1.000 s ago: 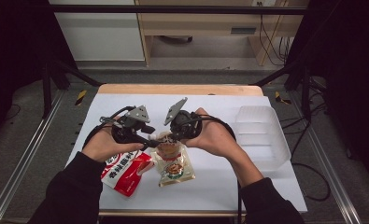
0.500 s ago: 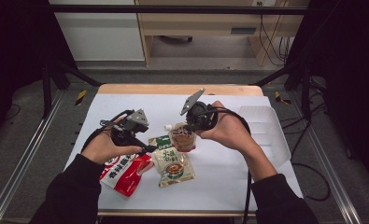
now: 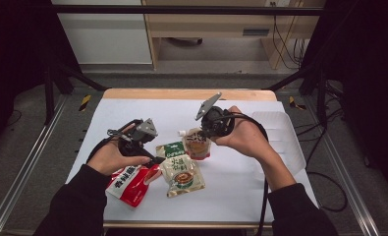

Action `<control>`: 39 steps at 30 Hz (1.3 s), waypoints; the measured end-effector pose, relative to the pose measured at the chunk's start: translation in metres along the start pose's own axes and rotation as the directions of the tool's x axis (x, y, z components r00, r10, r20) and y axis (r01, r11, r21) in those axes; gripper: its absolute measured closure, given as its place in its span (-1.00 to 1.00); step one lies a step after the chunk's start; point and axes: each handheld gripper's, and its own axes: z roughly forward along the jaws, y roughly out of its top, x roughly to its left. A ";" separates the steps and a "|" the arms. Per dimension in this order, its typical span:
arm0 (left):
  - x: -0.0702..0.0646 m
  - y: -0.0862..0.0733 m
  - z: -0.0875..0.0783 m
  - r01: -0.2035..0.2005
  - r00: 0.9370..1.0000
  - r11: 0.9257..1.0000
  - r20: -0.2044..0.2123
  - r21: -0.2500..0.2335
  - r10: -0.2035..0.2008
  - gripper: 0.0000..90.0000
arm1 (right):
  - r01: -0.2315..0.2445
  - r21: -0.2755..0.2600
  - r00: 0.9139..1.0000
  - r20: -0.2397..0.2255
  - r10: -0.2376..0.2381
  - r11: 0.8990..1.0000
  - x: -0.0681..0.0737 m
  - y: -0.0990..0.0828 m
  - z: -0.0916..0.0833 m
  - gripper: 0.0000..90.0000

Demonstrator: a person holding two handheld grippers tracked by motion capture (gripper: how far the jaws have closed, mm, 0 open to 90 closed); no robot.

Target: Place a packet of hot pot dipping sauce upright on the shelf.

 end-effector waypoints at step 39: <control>-0.009 -0.030 0.015 0.028 1.000 0.999 -0.012 -0.015 -0.028 -0.80 | -0.048 -0.028 0.998 0.048 0.049 0.998 -0.017 -0.024 -0.049 0.96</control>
